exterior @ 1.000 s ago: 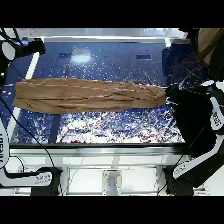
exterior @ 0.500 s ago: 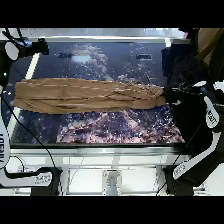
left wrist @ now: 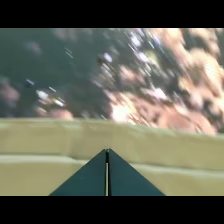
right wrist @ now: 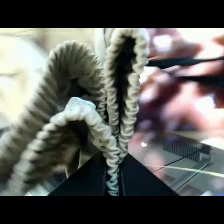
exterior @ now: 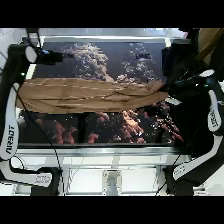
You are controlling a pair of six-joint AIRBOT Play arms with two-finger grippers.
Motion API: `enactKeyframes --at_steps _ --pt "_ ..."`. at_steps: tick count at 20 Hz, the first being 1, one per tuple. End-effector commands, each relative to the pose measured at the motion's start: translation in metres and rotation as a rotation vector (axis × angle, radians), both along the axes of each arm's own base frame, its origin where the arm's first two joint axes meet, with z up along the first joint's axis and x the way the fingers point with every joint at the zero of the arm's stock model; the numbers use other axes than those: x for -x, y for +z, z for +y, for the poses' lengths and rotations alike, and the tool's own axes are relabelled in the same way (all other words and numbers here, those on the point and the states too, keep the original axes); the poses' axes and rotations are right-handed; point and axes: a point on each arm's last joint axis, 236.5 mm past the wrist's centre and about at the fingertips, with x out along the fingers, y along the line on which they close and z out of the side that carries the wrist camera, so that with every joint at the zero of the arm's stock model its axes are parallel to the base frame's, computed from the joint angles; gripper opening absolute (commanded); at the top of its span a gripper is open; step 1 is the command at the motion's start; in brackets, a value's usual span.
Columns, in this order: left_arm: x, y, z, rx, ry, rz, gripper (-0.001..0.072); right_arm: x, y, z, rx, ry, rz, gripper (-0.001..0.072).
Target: Fold the clothes and pants, and hang the long-sleeved shirts on hangers.
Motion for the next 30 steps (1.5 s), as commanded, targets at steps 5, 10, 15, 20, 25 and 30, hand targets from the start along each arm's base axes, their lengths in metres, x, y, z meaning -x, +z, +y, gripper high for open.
enactKeyframes --at_steps 5,10,15,20,25,30 --pt "0.057 -0.059 -0.171 0.062 -0.347 0.218 0.0007 0.074 0.160 0.015 0.118 -0.015 -0.120 0.0032" --pt "0.119 -0.115 -0.329 0.398 -0.606 0.403 0.0008 0.075 0.174 0.030 0.124 -0.056 -0.135 0.0032" --pt "0.147 -0.175 -0.385 0.534 -0.624 0.538 0.0008 0.053 0.180 0.079 0.130 -0.012 -0.238 0.0032" --pt "0.162 -0.196 -0.412 0.647 -0.650 0.600 0.0009 0.044 0.166 0.110 0.108 0.011 -0.211 0.0032" --pt "0.116 -0.164 -0.355 0.640 -0.593 0.529 0.0008 0.033 0.159 0.127 0.101 -0.014 -0.203 0.0032" --pt "0.086 -0.096 -0.187 0.449 -0.498 0.486 0.0008 0.011 0.114 0.189 0.099 -0.060 -0.117 0.0032"
